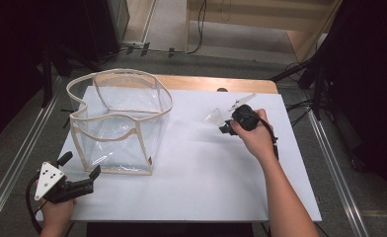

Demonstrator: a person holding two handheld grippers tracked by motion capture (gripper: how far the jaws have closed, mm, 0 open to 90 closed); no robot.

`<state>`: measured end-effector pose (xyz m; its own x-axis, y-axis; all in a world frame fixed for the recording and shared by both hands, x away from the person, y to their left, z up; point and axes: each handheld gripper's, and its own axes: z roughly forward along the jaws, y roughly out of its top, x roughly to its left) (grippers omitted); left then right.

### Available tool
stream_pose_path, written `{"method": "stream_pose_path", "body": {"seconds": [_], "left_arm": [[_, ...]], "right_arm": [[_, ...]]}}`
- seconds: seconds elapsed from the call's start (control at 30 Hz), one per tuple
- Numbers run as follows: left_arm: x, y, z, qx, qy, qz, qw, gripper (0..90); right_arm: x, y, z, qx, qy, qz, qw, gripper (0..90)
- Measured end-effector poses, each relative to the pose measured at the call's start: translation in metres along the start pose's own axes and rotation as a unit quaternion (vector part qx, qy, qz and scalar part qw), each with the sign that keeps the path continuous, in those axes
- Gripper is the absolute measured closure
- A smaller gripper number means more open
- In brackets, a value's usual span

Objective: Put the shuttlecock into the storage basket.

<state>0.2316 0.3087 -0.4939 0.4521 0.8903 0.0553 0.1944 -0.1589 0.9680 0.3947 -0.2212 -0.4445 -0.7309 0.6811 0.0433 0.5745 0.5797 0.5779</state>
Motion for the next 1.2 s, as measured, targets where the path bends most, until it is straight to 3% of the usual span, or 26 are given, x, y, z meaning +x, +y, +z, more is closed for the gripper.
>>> {"method": "stream_pose_path", "body": {"seconds": [1.2], "left_arm": [[0.0, 0.0, 0.0, 0.0, 0.0, 0.0, 1.0, 0.3]], "right_arm": [[0.026, 0.04, -0.024, -0.056, 0.013, -0.017, 0.9982, 63.0]]}}
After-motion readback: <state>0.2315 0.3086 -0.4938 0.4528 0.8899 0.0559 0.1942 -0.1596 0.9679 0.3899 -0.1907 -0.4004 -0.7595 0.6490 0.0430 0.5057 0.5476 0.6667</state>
